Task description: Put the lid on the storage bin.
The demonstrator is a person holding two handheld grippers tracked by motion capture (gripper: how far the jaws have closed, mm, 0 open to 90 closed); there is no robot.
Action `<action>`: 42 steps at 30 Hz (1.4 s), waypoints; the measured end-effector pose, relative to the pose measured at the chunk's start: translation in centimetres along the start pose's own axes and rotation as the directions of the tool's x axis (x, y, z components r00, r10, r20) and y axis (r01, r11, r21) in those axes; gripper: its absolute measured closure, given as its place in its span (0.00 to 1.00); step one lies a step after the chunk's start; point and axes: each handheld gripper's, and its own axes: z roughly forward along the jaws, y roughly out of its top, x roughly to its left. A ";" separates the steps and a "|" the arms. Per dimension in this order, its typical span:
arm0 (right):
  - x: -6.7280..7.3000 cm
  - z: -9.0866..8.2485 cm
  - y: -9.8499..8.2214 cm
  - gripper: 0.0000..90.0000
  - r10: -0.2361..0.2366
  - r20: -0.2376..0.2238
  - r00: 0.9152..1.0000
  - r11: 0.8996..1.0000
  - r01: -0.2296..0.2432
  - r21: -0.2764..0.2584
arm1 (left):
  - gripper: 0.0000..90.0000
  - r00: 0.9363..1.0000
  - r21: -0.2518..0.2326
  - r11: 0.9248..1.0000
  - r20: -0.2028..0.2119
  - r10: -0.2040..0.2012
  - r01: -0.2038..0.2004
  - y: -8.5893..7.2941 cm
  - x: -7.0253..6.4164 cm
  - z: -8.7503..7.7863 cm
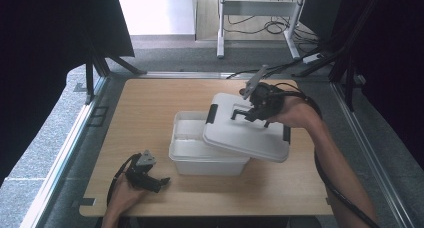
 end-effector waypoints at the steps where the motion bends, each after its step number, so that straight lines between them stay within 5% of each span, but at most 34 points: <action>1: 0.1 0.4 0.6 0.93 -0.018 -0.007 1.000 1.000 0.018 0.002 | 0.00 1.000 0.000 1.000 0.000 0.000 0.000 0.0 0.0 0.0; 9: 1.6 3.9 5.4 0.93 -0.123 -0.059 0.991 0.992 0.124 0.006 | 0.00 1.000 0.000 1.000 -0.002 0.001 -0.001 0.0 -0.1 0.0; 16: 2.1 7.0 8.2 0.93 -0.149 -0.081 0.986 0.988 0.151 0.017 | 0.00 1.000 0.000 1.000 0.001 0.004 -0.004 0.0 -0.1 0.0; 21: 2.4 8.5 8.9 0.93 -0.161 -0.087 0.983 0.985 0.166 0.047 | 0.00 1.000 0.000 1.000 0.002 0.004 -0.004 0.0 -0.2 0.0; 27: 2.1 8.8 7.8 0.91 -0.133 -0.078 0.988 0.988 0.138 0.066 | 0.00 1.000 0.000 1.000 0.002 0.004 -0.004 -0.1 -0.2 0.0; 29: 2.1 9.1 7.4 0.84 -0.134 -0.085 0.987 0.987 0.141 0.082 | 0.00 1.000 0.000 1.000 0.004 0.002 -0.002 -0.1 -0.2 0.0; 32: 2.2 8.6 6.8 0.69 -0.115 -0.088 0.989 0.993 0.118 0.030 | 0.00 1.000 0.000 1.000 0.002 0.004 -0.004 -0.1 -0.2 -0.1; 36: 2.1 7.2 5.9 0.48 -0.082 -0.042 0.996 0.996 0.081 -0.031 | 0.00 1.000 0.000 1.000 0.003 0.003 -0.003 -0.1 -0.2 0.0; 42: 1.9 5.3 4.1 0.31 -0.018 0.014 1.000 0.995 0.019 -0.099 | 0.00 1.000 0.000 1.000 0.002 0.003 -0.003 -0.1 -0.2 -0.1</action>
